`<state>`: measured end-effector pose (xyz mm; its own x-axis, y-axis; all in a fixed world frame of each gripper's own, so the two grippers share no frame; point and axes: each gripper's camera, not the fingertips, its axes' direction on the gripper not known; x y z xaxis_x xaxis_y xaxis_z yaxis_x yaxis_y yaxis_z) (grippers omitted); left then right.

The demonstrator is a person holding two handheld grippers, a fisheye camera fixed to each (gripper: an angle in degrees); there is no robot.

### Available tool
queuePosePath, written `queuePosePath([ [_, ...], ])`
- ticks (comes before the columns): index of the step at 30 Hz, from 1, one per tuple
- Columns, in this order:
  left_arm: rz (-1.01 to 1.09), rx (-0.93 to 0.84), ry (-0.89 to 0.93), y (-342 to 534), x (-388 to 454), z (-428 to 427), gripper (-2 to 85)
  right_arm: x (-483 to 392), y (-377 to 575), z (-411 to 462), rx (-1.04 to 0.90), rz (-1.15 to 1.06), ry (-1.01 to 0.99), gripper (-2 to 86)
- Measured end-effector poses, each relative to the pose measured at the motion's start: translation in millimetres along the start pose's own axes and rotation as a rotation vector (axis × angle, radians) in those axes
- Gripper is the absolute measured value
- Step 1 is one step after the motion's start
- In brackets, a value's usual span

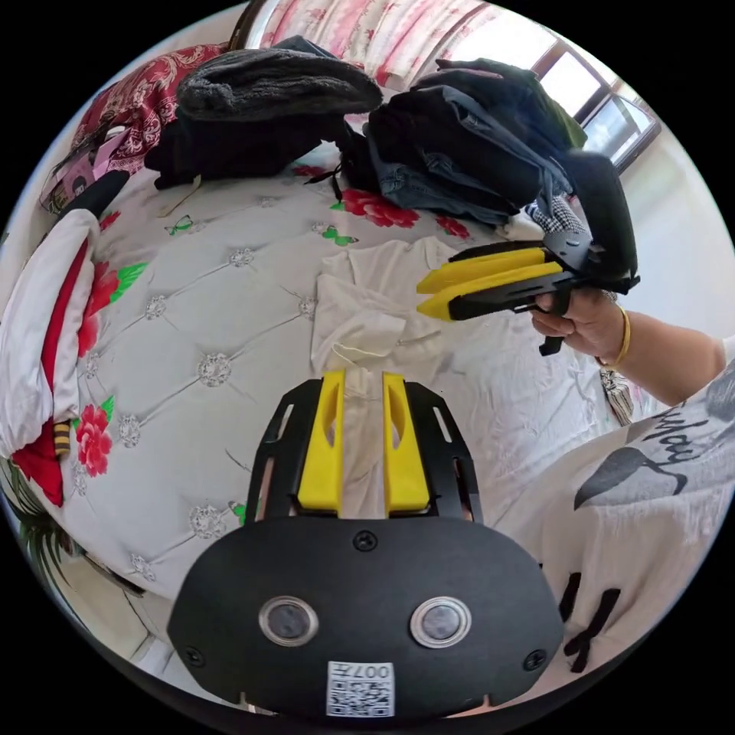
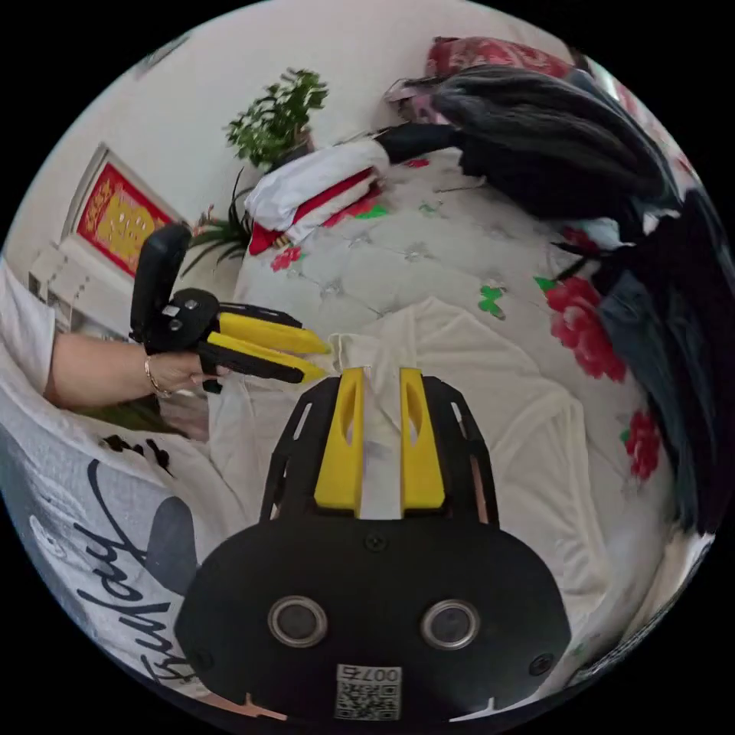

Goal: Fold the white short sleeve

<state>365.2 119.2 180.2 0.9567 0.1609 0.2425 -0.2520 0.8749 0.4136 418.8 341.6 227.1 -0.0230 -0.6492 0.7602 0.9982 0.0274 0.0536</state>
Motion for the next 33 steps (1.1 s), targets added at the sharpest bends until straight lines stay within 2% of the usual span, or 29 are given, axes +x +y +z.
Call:
queuePosePath([
  [4, -0.013, -0.021, -0.036, -3, 2, 15, 0.3, -5, -5, 43, -0.140, -0.073, 0.094, 0.6],
  [9, -0.016, 0.071, 0.021, 3, -3, -21, -0.7, 23, 11, 12, -0.012, 0.027, 0.088, -0.2],
  [14, 0.177, 0.129, 0.038, 6, 29, -60, -0.8, 56, 41, -25, 0.133, 0.155, 0.008, -0.3],
  [17, 0.303, 0.091, 0.019, 9, 52, -47, -0.7, 75, 58, -13, 0.096, 0.220, -0.029, -0.3],
  [20, 0.318, 0.030, -0.018, 7, 57, -31, -0.7, 78, 70, -6, 0.068, 0.247, -0.064, -0.3],
  [24, 0.137, 0.081, 0.016, -4, 8, -41, -0.7, 82, 49, -29, 0.177, 0.232, -0.136, -0.3],
  [27, -0.092, 0.174, 0.133, -12, -63, -61, -0.8, 86, -4, -38, 0.203, 0.171, -0.190, -0.3],
  [29, -0.218, 0.256, 0.225, -10, -112, -75, -0.8, 84, -41, -38, 0.190, 0.133, -0.221, -0.3],
  [33, -0.333, 0.319, 0.272, 2, -164, -82, -0.9, 76, -115, -11, 0.069, 0.059, -0.185, 0.0],
])
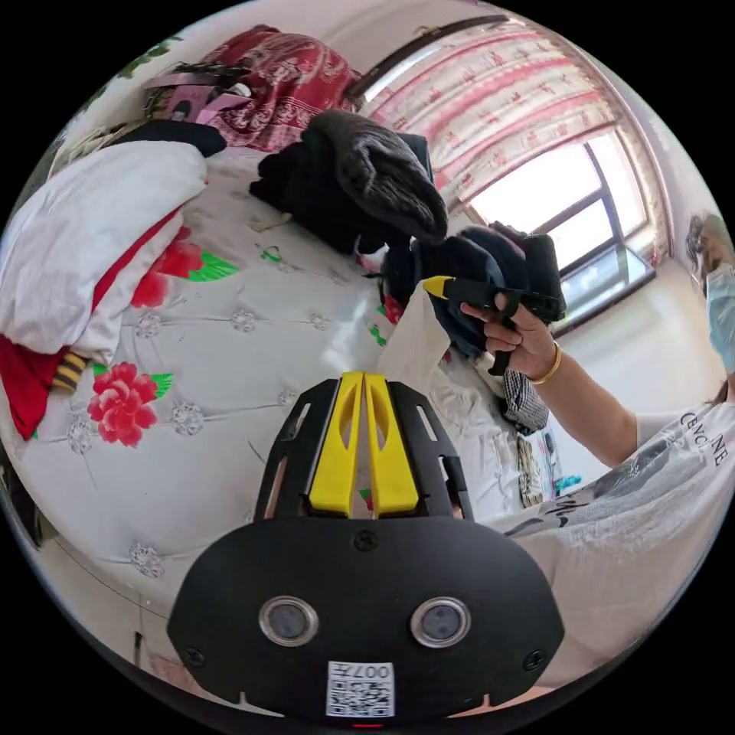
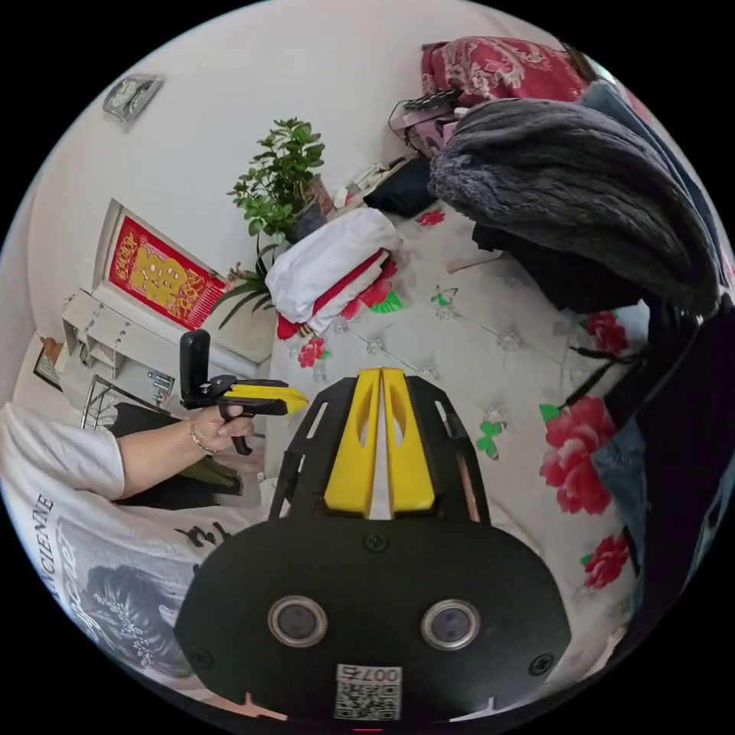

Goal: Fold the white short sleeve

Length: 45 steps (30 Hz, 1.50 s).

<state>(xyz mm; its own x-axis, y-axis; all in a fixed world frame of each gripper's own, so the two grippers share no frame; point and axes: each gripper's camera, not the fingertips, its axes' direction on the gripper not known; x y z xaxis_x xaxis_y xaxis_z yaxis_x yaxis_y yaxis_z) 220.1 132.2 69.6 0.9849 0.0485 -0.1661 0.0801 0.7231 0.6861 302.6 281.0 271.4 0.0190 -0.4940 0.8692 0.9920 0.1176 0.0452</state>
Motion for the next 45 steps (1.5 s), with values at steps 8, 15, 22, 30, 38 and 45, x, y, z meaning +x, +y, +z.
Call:
queuePosePath([
  [8, -0.218, 0.005, 0.040, 15, -62, 14, 1.0, 34, -23, 45, -0.024, 0.063, -0.146, 1.8],
  [15, -0.127, -0.143, -0.068, 8, -56, 54, 5.7, 63, 74, 39, -0.141, 0.051, 0.166, 2.2],
  [22, -0.016, -0.184, -0.303, -8, -32, 68, -0.8, 44, 82, 102, -0.197, -0.082, 0.305, 0.4],
  [30, -0.302, -0.001, -0.331, 12, -72, 20, -0.9, 109, 62, 84, -0.130, 0.175, 0.242, -0.1],
  [38, -0.312, 0.043, -0.234, 17, -88, 10, 2.0, 109, 53, 46, -0.103, 0.094, 0.251, 0.0],
  [45, -0.368, 0.012, -0.155, 33, -102, -1, 5.3, 63, -10, 100, -0.161, -0.059, 0.013, 1.2],
])
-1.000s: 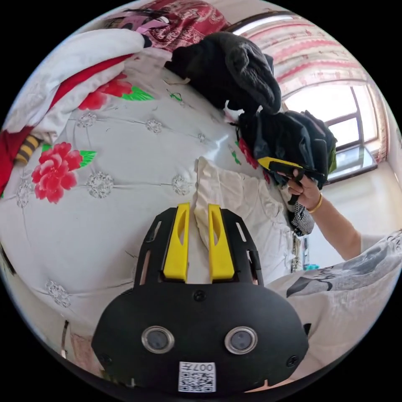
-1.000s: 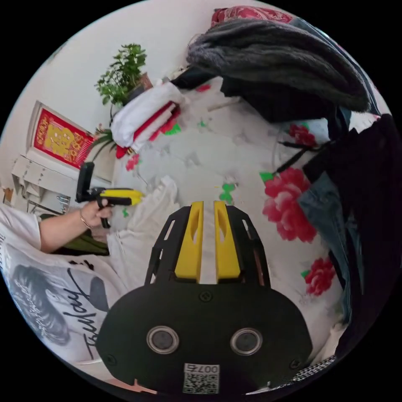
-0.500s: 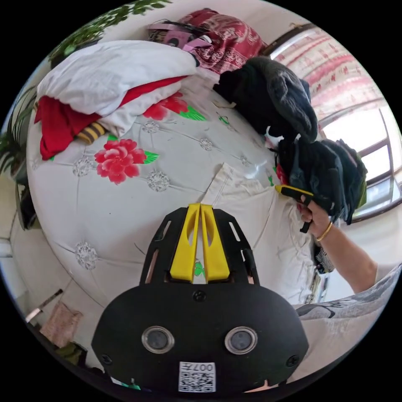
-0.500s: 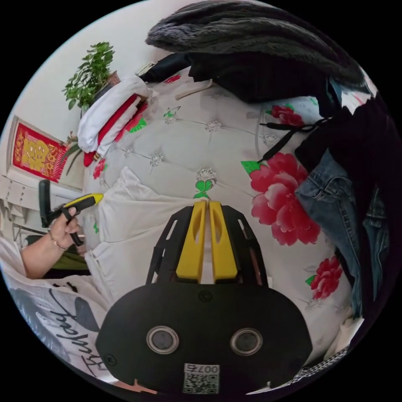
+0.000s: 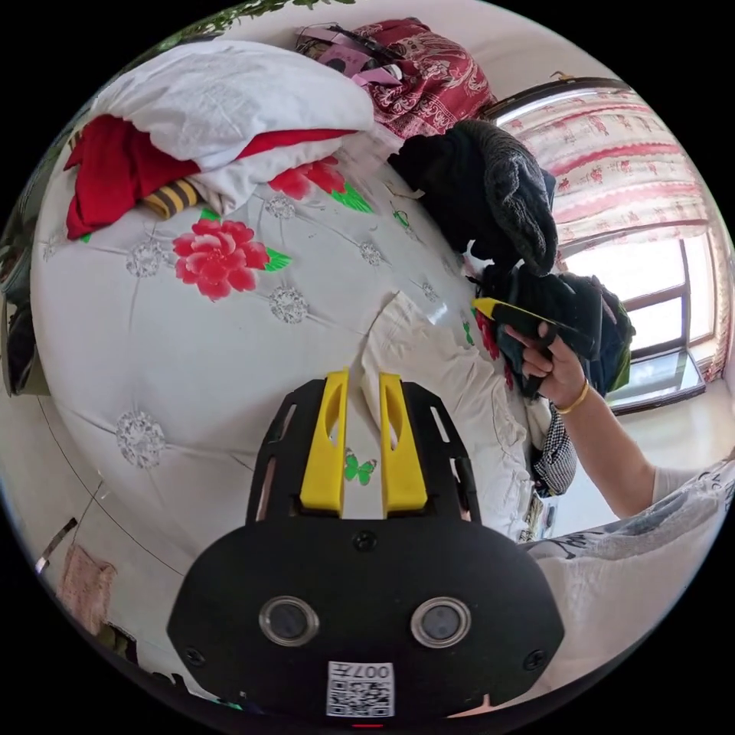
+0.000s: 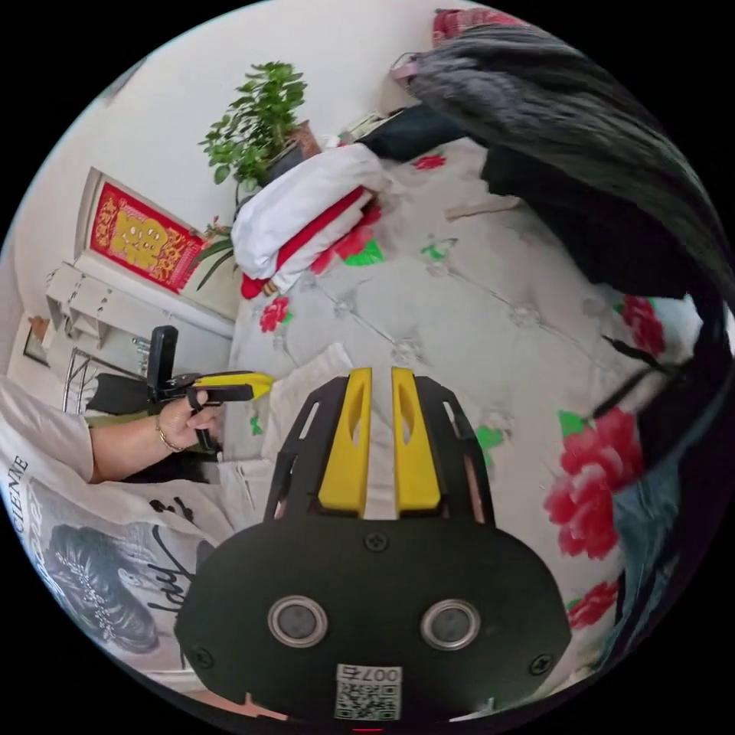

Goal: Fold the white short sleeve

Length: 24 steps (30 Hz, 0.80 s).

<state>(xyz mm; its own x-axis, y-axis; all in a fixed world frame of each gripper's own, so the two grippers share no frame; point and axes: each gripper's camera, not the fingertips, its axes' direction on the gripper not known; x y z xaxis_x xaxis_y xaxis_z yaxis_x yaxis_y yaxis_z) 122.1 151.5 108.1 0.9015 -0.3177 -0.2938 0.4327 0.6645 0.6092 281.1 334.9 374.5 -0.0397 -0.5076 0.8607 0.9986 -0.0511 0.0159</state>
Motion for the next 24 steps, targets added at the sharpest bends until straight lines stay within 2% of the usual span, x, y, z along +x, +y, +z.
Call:
queuePosePath([
  [6, -0.018, -0.019, 0.018, -1, -7, 7, 3.6, -32, -46, 77, -0.207, -0.113, 0.012, 0.4],
  [8, -0.029, -0.074, 0.037, -1, -14, 12, 0.0, -40, -45, 72, -0.160, -0.169, 0.078, 0.1],
  [10, -0.013, -0.057, 0.075, 2, -15, 8, -0.6, -43, -46, 67, -0.194, -0.211, 0.029, -0.1],
  [12, 0.014, -0.012, 0.120, 6, -13, -3, -0.8, -43, -38, 36, -0.104, -0.248, -0.046, -0.2],
  [14, 0.102, 0.053, 0.229, 11, -3, -21, -0.9, -38, -31, 6, -0.032, -0.252, -0.120, -0.2],
  [18, 0.282, 0.059, 0.309, 16, 31, -43, -1.0, -33, 4, -62, 0.075, -0.283, -0.217, -0.3],
  [24, 0.654, -0.073, 0.320, 45, 116, -35, -0.9, -50, 91, -118, 0.074, -0.257, -0.048, -0.3],
])
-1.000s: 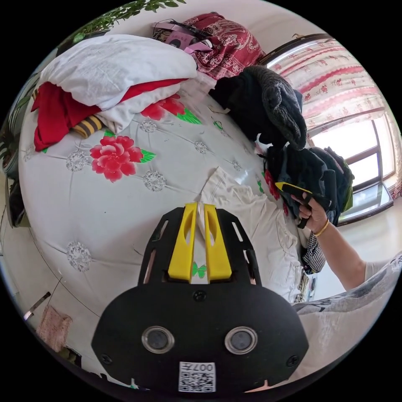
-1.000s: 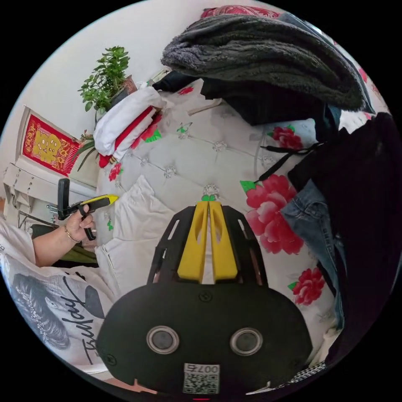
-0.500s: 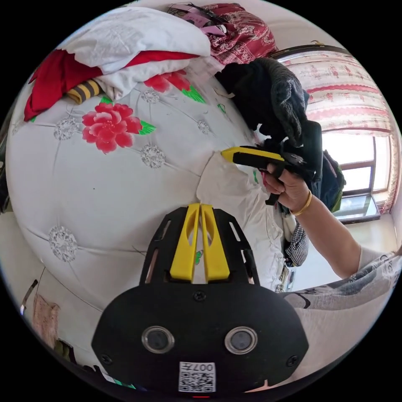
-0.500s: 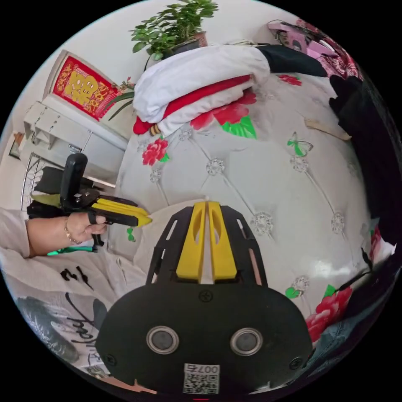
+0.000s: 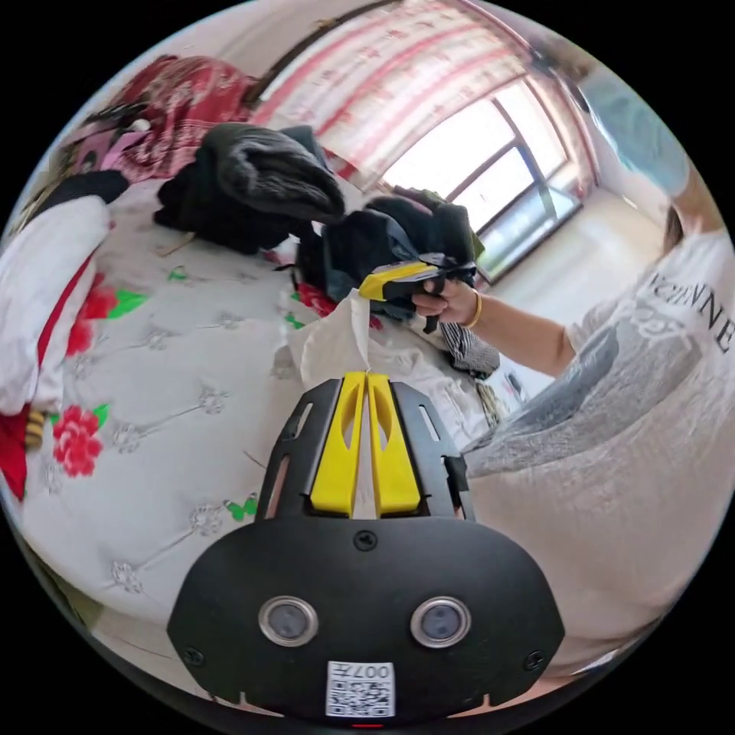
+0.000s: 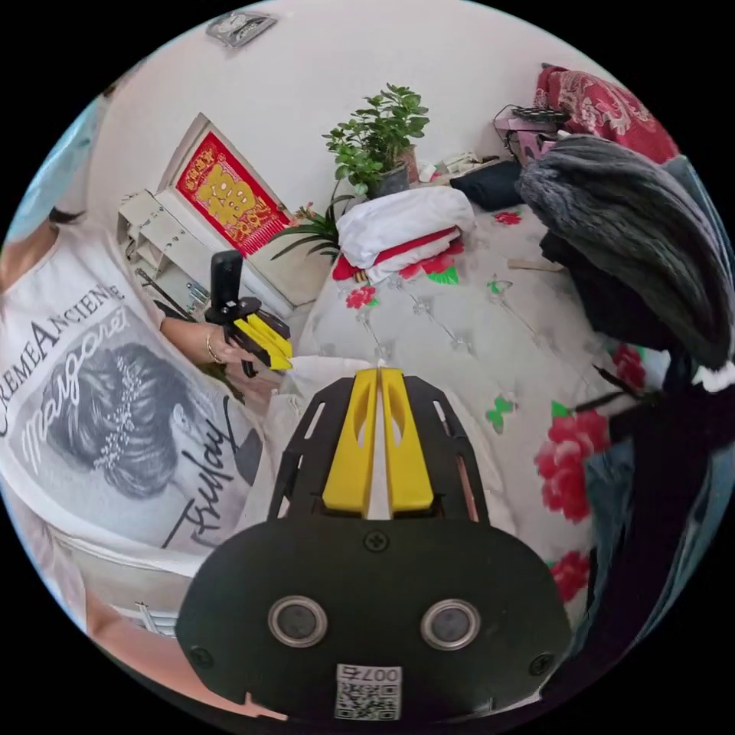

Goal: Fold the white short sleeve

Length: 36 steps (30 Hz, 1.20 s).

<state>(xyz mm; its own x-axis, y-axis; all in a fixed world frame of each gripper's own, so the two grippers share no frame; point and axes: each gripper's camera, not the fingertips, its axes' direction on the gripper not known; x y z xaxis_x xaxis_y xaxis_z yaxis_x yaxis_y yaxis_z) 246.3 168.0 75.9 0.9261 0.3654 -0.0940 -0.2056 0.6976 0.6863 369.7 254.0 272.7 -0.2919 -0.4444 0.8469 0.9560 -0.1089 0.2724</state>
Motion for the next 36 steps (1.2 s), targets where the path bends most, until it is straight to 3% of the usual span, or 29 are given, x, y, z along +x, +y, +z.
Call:
queuePosePath([
  [5, 0.208, -0.217, -0.011, 12, 53, 81, -0.6, -16, 60, 13, -0.094, 0.159, 0.138, -0.3],
  [11, 0.312, -0.432, 0.033, 44, 86, 146, 4.0, -9, 118, 69, -0.277, 0.439, 0.326, -0.2],
  [14, 0.306, -0.431, 0.045, 45, 92, 139, 4.8, -22, 127, 47, -0.168, 0.528, 0.426, -0.1],
  [18, 0.308, -0.431, -0.076, 38, 89, 145, 5.3, -35, 112, 26, -0.011, 0.553, 0.357, 0.5],
  [23, 0.299, -0.487, -0.129, 20, 92, 197, 5.8, -32, 79, 50, -0.028, 0.546, 0.267, 1.6],
  [27, 0.290, -0.550, -0.185, 28, 92, 221, 3.7, -40, 68, 70, -0.093, 0.547, 0.318, 1.1],
  [31, 0.260, -0.526, -0.193, 29, 91, 218, -0.5, -50, 67, 73, -0.106, 0.534, 0.384, 0.1],
  [36, 0.387, -0.447, -0.154, 28, 116, 198, -0.9, -53, 67, 58, -0.096, 0.555, 0.391, -0.2],
])
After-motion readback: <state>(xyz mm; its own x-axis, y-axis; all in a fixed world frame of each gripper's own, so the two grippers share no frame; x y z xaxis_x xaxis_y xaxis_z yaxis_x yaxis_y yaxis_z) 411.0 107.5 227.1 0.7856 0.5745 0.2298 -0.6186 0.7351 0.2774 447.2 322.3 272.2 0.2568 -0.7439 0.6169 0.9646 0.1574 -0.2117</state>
